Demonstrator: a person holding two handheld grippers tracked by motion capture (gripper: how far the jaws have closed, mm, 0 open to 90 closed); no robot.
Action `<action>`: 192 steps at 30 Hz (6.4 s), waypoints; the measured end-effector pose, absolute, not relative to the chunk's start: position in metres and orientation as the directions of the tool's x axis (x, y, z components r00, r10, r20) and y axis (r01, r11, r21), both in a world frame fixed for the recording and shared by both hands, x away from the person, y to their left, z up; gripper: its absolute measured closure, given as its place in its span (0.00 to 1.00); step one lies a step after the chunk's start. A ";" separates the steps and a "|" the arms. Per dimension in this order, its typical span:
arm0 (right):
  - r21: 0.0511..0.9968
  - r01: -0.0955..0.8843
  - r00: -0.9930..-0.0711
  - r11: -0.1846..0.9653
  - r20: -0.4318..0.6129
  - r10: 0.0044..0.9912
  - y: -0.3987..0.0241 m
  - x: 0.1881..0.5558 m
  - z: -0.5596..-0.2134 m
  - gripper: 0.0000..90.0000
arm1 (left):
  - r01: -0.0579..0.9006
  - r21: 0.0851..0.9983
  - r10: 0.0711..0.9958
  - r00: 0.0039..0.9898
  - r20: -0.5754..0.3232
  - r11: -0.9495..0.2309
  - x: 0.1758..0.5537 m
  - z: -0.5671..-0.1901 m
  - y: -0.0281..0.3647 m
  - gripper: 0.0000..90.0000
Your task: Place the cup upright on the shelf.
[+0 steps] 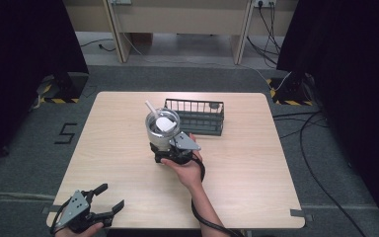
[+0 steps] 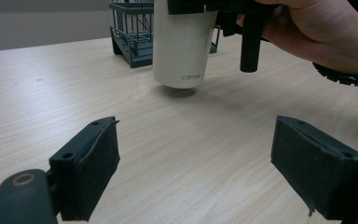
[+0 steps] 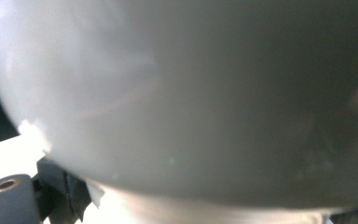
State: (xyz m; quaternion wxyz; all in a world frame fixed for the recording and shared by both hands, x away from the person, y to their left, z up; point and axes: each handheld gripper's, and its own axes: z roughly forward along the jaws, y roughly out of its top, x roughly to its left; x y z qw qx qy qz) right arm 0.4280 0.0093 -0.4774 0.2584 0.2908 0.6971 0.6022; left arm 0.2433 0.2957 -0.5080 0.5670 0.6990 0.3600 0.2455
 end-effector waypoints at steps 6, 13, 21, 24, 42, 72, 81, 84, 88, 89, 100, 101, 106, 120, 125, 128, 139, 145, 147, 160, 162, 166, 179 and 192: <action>0.992 0.087 -0.685 0.095 -0.010 0.729 0.003 0.429 -0.468 0.11 | 0.224 0.970 0.781 0.621 -0.065 -0.097 0.243 -0.508 0.295 0.16; 0.994 0.073 -0.670 0.082 -0.012 0.742 -0.007 0.430 -0.455 0.11 | 0.223 0.970 0.781 0.622 -0.064 -0.098 0.243 -0.508 0.295 0.16; 0.996 0.063 -0.653 0.059 -0.004 0.757 -0.017 0.432 -0.445 0.11 | 0.222 0.970 0.781 0.621 -0.064 -0.097 0.243 -0.507 0.295 0.16; 0.996 0.067 -0.646 0.054 0.002 0.763 -0.021 0.434 -0.444 0.11 | 0.222 0.970 0.781 0.621 -0.065 -0.096 0.243 -0.508 0.295 0.16; 0.998 0.046 -0.590 0.033 0.000 0.807 -0.047 0.445 -0.423 0.11 | 0.225 0.970 0.782 0.619 -0.069 -0.093 0.243 -0.508 0.295 0.16; 0.998 0.052 -0.487 0.019 0.009 0.873 -0.080 0.472 -0.401 0.11 | 0.230 0.970 0.786 0.614 -0.076 -0.086 0.244 -0.508 0.295 0.16; 0.998 0.055 -0.467 0.026 0.002 0.884 -0.085 0.482 -0.392 0.11 | 0.230 0.970 0.787 0.612 -0.077 -0.084 0.245 -0.509 0.295 0.16; 0.998 0.054 -0.462 0.030 -0.002 0.887 -0.085 0.486 -0.388 0.11 | 0.231 0.969 0.787 0.612 -0.077 -0.084 0.245 -0.509 0.296 0.16; 0.998 0.055 -0.451 0.034 -0.006 0.892 -0.085 0.492 -0.384 0.11 | 0.231 0.970 0.788 0.611 -0.079 -0.081 0.245 -0.508 0.296 0.16; 0.998 0.055 -0.447 0.038 -0.009 0.894 -0.085 0.496 -0.381 0.11 | 0.230 0.970 0.788 0.611 -0.081 -0.079 0.245 -0.508 0.296 0.16; 0.997 0.069 -0.428 0.040 -0.006 0.904 -0.084 0.519 -0.373 0.11 | 0.231 0.970 0.792 0.605 -0.085 -0.072 0.245 -0.508 0.297 0.16; 0.996 0.075 -0.423 0.044 -0.008 0.906 -0.083 0.525 -0.372 0.11 | 0.231 0.970 0.793 0.603 -0.085 -0.072 0.245 -0.508 0.298 0.16; 0.995 0.089 -0.415 0.045 -0.004 0.910 -0.081 0.536 -0.373 0.11 | 0.232 0.970 0.794 0.602 -0.086 -0.071 0.245 -0.508 0.298 0.16; 0.985 0.164 -0.385 0.049 0.018 0.923 -0.080 0.568 -0.396 0.11 | 0.231 0.970 0.797 0.598 -0.087 -0.068 0.245 -0.508 0.300 0.16; 0.980 0.190 -0.377 0.060 0.017 0.926 -0.079 0.573 -0.407 0.11 | 0.232 0.970 0.795 0.600 -0.087 -0.068 0.245 -0.508 0.300 0.16; 0.976 0.206 -0.375 0.069 0.014 0.927 -0.078 0.575 -0.415 0.11 | 0.232 0.970 0.795 0.601 -0.087 -0.069 0.245 -0.508 0.299 0.17; 0.970 0.220 -0.380 0.100 -0.009 0.925 -0.075 0.576 -0.435 0.11 | 0.228 0.971 0.792 0.605 -0.084 -0.071 0.245 -0.508 0.299 0.17; 0.973 0.212 -0.380 0.088 -0.001 0.925 -0.077 0.572 -0.439 0.10 | 0.225 0.972 0.789 0.609 -0.082 -0.072 0.244 -0.508 0.298 0.17; 0.971 0.227 -0.374 0.067 0.023 0.927 -0.076 0.570 -0.441 0.07 | 0.224 0.972 0.788 0.611 -0.079 -0.077 0.244 -0.507 0.298 0.17; 0.976 0.206 -0.325 0.071 0.000 0.946 -0.072 0.561 -0.443 0.10 | 0.224 0.971 0.788 0.611 -0.077 -0.080 0.244 -0.508 0.297 0.17; 0.976 0.206 -0.304 0.069 -0.003 0.953 -0.070 0.559 -0.444 0.10 | 0.224 0.971 0.787 0.613 -0.074 -0.083 0.244 -0.508 0.297 0.17; 0.976 0.203 -0.300 0.078 -0.014 0.954 -0.069 0.557 -0.444 0.10 | 0.222 0.971 0.786 0.614 -0.072 -0.084 0.244 -0.508 0.297 0.17; 0.979 0.193 -0.298 0.056 0.004 0.955 -0.071 0.552 -0.445 0.10 | 0.221 0.972 0.787 0.613 -0.071 -0.085 0.244 -0.507 0.297 0.17; 0.982 0.184 -0.277 0.046 0.007 0.961 -0.070 0.546 -0.446 0.10 | 0.220 0.972 0.785 0.616 -0.070 -0.086 0.244 -0.507 0.296 0.17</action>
